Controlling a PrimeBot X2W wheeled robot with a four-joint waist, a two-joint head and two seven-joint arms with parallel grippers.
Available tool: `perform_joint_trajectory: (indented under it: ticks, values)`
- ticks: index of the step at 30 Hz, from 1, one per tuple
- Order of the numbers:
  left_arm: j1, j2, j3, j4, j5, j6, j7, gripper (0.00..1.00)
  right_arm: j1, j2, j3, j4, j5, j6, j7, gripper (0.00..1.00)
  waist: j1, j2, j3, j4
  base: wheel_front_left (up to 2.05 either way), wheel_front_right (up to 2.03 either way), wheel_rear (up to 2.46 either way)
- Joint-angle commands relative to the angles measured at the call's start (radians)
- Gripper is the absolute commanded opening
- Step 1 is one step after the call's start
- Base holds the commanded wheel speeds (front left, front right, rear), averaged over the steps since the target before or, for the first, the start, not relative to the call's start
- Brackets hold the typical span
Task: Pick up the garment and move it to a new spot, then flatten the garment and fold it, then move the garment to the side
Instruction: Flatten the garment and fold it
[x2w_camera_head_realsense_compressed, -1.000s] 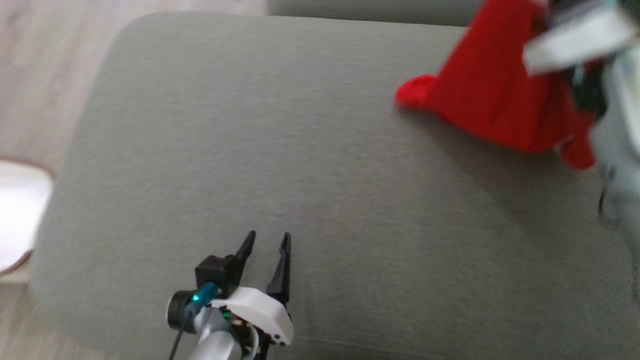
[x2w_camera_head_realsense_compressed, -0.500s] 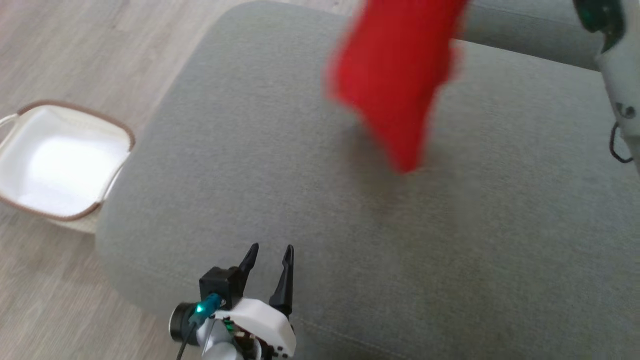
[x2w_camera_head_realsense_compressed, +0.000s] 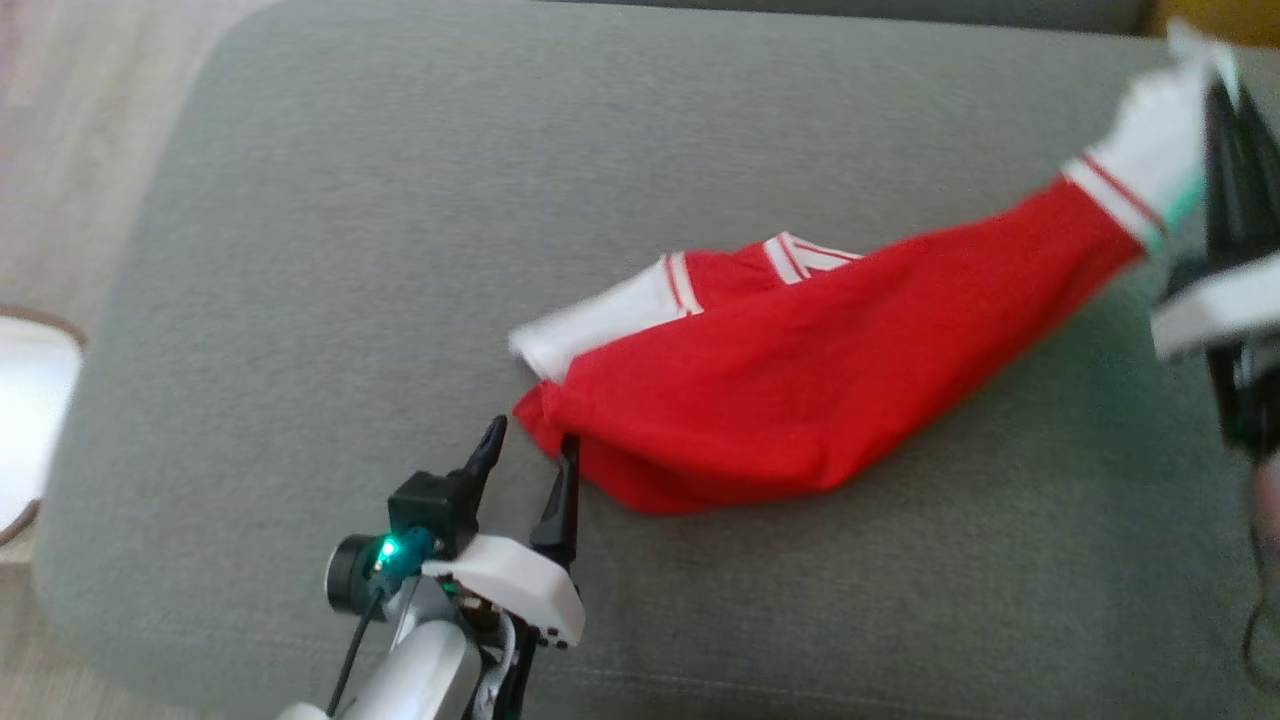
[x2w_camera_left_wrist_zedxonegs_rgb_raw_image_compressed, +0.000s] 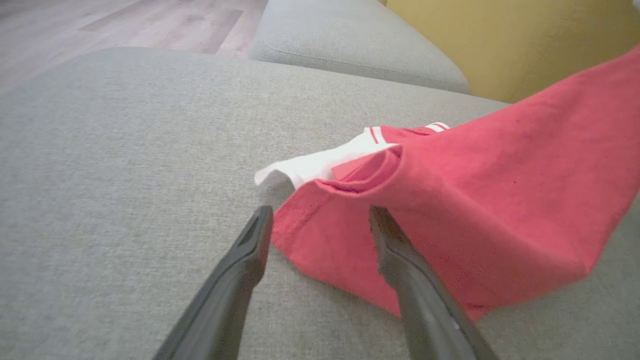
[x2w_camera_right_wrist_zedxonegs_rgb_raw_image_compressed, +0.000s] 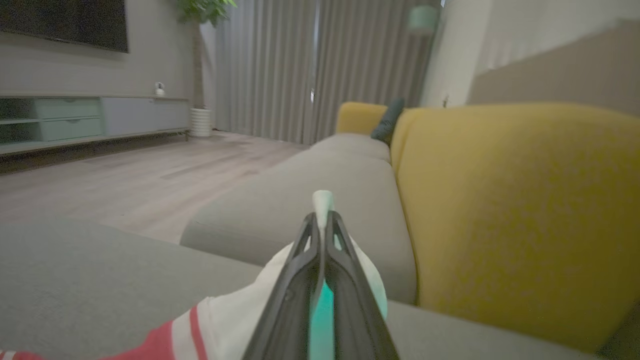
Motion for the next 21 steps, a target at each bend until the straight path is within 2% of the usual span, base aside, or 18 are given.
perform_joint_trajectory:
  ticks: [1,5,7,13,21]
  values:
    - [-0.043,0.002,0.045,-0.025,0.012,-0.001,-0.006,1.0,0.04,0.028,-0.052,-0.006,-0.021,0.007,-0.004,1.0,0.0,0.0,0.02,-0.043,0.0,0.0,0.0]
    - [-0.051,0.002,0.049,-0.024,0.02,-0.009,-0.006,1.0,0.134,0.102,-0.19,-0.005,-0.052,0.007,-0.004,1.0,0.0,0.0,0.014,-0.066,0.0,0.0,0.0]
    - [-0.055,0.002,0.05,-0.025,0.019,-0.015,-0.006,1.0,0.174,0.138,-0.222,-0.024,-0.065,0.007,-0.004,1.0,0.0,0.0,0.009,-0.077,0.0,0.0,0.0]
    - [-0.084,0.002,0.061,-0.038,0.02,-0.017,-0.006,1.0,0.246,0.217,-0.231,-0.082,-0.078,0.007,-0.004,1.0,0.0,0.0,0.001,-0.113,0.0,0.0,0.0]
    - [-0.106,0.002,0.086,-0.004,-0.012,-0.025,-0.006,1.0,0.255,0.248,-0.205,-0.102,-0.081,0.007,-0.004,1.0,0.0,0.0,-0.008,-0.141,0.0,0.0,0.0]
